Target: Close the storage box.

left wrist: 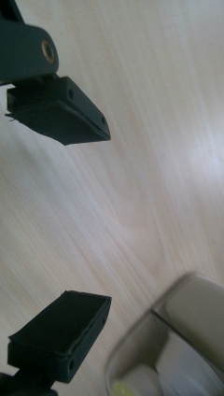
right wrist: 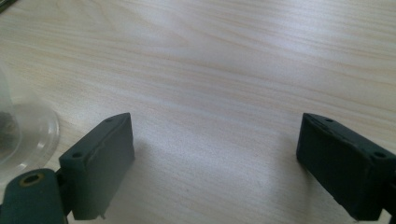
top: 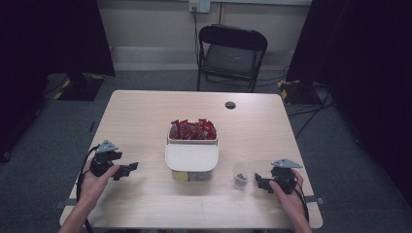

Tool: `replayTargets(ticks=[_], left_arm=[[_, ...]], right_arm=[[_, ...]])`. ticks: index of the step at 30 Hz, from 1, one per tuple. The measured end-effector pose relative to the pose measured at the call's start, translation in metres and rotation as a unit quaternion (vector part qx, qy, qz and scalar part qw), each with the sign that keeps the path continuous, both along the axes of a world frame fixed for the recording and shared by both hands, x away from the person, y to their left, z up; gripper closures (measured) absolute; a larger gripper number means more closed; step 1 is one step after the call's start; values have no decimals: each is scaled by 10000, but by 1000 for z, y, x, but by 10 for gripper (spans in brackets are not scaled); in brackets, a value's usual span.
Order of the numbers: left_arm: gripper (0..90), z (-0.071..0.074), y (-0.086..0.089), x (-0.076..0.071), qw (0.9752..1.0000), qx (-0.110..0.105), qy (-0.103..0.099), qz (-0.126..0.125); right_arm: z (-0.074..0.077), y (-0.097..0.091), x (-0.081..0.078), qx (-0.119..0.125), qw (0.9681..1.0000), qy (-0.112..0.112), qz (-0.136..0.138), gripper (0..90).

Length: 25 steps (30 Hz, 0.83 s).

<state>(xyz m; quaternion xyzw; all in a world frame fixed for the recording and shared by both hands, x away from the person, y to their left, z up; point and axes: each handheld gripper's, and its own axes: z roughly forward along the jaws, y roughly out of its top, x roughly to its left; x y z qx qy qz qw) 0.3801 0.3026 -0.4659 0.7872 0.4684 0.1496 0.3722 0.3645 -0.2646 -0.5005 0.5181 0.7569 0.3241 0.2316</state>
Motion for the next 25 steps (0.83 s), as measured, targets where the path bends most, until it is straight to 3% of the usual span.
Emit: replayTargets(ticks=[2, 4, 8, 12, 15, 20, 25], left_arm=[[174, -8, 2, 0, 9999, 127, 68, 36], [174, -15, 3, 2, 9997, 125, 202, -1], [178, -23, 3, 3, 9995, 214, 242, 58], [172, -27, 0, 1, 9991, 398, 128, 38], [158, -31, -4, -5, 9981, 604, -120, 34], [98, -37, -5, -7, 9983, 492, -284, 153], [97, -37, -5, -8, 9982, 487, -296, 194]], right_arm=[[0, 0, 0, 0, 10000, -1, 0, 106], [0, 0, 0, -2, 10000, 2, -7, 97], [0, 0, 1, 4, 10000, 21, -52, 87], [0, 0, 0, -1, 10000, 20, -49, 87], [0, 0, 0, -3, 10000, 18, -46, 88], [0, 0, 0, -5, 10000, 17, -46, 87], [0, 0, 0, -6, 10000, 16, -48, 87]])
